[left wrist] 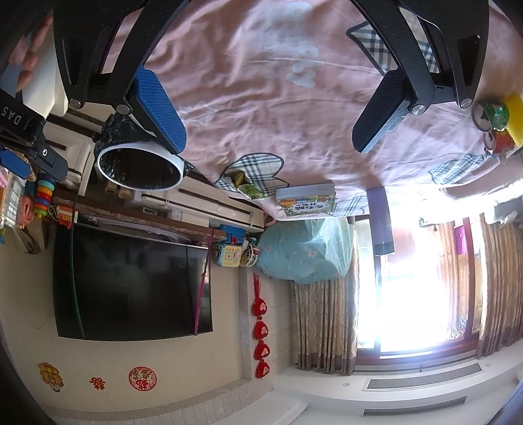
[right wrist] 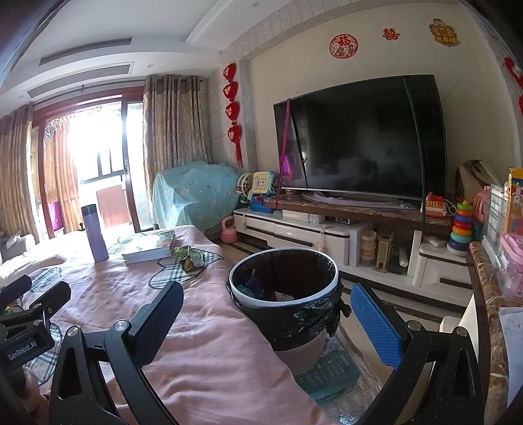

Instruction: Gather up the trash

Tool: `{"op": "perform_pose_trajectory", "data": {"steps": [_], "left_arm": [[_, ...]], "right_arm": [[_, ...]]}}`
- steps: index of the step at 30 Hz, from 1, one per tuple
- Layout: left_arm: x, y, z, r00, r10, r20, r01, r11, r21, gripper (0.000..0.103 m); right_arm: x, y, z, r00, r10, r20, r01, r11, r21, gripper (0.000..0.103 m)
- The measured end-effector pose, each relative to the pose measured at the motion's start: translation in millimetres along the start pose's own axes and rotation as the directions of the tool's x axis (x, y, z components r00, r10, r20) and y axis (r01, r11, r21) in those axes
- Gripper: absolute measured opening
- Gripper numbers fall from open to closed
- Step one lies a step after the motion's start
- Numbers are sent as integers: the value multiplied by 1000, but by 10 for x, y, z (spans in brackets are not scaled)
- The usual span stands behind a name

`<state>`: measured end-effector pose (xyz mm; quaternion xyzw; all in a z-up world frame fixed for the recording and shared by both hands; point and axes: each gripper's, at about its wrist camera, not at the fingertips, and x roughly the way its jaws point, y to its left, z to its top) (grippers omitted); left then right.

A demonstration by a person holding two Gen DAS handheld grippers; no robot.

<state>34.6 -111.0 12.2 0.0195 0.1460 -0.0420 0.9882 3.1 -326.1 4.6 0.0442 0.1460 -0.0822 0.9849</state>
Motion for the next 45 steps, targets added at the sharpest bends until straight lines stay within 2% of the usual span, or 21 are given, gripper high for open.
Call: {"op": "perform_pose_trajectory", "data": {"steps": [45], "left_arm": [[23,-30,-21,1000,-7,-18,7,1000,2,103]], "right_arm": [[-2,78,14,1000,7,2,-7,1000,5,103]]}}
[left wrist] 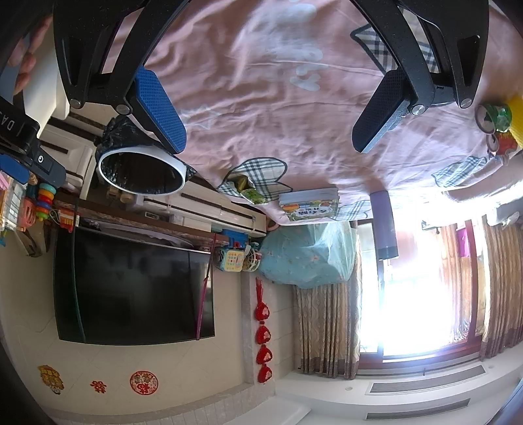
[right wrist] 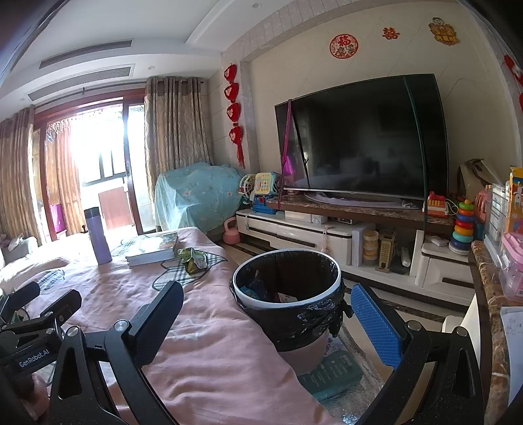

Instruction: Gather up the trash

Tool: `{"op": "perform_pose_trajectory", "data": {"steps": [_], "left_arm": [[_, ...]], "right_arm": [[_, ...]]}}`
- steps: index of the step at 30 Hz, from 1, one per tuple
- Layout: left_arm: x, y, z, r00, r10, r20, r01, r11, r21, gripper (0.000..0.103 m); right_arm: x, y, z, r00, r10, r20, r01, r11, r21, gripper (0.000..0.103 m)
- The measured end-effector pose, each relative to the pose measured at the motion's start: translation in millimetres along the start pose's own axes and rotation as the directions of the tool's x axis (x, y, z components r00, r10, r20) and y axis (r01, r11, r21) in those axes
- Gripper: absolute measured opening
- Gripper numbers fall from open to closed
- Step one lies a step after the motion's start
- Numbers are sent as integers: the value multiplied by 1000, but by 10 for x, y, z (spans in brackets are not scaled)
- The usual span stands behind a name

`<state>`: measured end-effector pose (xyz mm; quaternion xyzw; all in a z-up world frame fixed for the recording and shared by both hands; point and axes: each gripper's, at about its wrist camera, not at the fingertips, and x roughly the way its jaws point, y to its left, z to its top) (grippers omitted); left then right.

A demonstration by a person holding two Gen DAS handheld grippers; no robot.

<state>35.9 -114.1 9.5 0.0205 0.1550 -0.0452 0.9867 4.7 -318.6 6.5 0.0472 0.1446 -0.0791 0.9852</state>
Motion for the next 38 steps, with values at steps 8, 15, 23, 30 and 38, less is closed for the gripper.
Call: {"op": "perform_pose_trajectory", "data": {"steps": [8,15,23,30,38], "left_arm": [[23,-17,-12,1000,-6,-9,6,1000,0,103],[47,-3,-18,1000,-9,-14,9,1000,-2,103],[58,1,-30,1000,-13,-12,13,1000,0,103],[85,59,-33,999,-24,-25,23,1000,-18,103],[184,137,-53,998,-36,-55,34,999,-42,103]], "right_arm": [[-2,24,4,1000,1,0,-1,1000,1,103],[-3,26,5,1000,3,1,-3,1000,2,103],[-6,78,14,1000,6,-2,-6,1000,8,103],[51,141,-3,1000,12,-20,-12,1000,11,103],[134,129,-25,999,20,-49,-19,1000,16,103]]}}
